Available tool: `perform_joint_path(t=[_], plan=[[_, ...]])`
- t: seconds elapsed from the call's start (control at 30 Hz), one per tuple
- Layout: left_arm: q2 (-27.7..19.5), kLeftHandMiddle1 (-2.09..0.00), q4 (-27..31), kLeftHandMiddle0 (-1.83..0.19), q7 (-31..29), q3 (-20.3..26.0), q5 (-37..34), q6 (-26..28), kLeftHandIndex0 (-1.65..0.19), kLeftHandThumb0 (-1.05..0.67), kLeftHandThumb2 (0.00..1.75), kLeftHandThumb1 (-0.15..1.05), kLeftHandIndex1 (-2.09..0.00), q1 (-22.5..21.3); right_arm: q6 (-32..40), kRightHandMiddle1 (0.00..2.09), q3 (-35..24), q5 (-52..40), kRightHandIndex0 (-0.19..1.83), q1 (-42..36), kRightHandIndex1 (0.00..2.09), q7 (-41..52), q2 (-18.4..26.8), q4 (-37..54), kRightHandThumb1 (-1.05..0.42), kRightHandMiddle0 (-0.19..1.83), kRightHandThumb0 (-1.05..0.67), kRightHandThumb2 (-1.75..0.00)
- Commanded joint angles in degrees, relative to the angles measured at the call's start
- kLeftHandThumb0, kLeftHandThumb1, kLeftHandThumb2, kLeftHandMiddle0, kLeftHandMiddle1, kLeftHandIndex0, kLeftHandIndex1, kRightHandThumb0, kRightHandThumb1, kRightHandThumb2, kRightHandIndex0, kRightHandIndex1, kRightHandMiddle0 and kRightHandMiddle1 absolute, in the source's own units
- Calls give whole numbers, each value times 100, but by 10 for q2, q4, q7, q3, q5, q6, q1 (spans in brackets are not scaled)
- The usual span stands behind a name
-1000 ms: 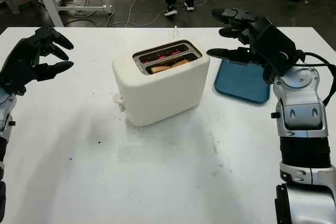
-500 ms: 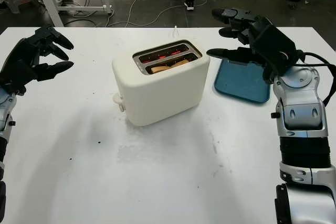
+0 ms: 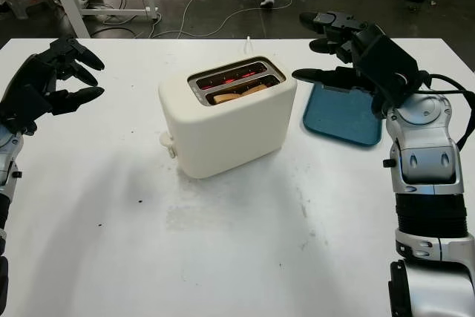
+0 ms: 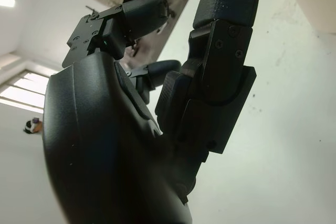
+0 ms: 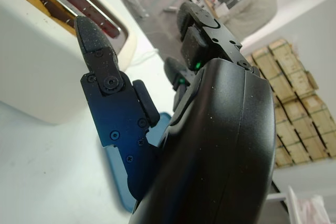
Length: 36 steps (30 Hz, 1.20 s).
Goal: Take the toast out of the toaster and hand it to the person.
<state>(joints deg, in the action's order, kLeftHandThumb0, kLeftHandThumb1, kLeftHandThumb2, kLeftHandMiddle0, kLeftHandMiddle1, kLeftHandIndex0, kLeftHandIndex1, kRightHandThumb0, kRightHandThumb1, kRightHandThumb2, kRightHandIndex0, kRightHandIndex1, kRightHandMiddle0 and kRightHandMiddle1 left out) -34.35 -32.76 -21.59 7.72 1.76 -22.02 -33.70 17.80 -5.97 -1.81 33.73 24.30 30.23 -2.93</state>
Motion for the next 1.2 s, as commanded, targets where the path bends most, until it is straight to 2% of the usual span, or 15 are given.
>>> perform_joint_path(t=[0.0, 0.67, 0.87, 1.17], plan=[[2, -163, 0, -21, -5, 4, -14, 6, -17, -105, 13, 92, -155, -10, -3, 2, 4, 0, 10, 9, 82, -2, 0, 4, -73, 49, -50, 0], [-1, -163, -1, -21, 5, 1, -6, -5, -17, -105, 16, 92, -156, -4, 9, 2, 0, -4, 7, 6, 84, -9, -12, 4, -72, 48, -43, 0], [-5, -166, -1, -20, 13, -3, 6, -11, -15, -105, 19, 92, -159, -4, -7, 2, 0, -1, 7, 4, 86, -4, -7, 2, -73, 48, -37, 0], [-3, -166, 0, -19, 12, -1, 6, -10, -14, -105, 18, 92, -160, -4, -4, 2, -2, -5, 6, 4, 86, -6, -10, 2, -72, 48, -39, 0]])
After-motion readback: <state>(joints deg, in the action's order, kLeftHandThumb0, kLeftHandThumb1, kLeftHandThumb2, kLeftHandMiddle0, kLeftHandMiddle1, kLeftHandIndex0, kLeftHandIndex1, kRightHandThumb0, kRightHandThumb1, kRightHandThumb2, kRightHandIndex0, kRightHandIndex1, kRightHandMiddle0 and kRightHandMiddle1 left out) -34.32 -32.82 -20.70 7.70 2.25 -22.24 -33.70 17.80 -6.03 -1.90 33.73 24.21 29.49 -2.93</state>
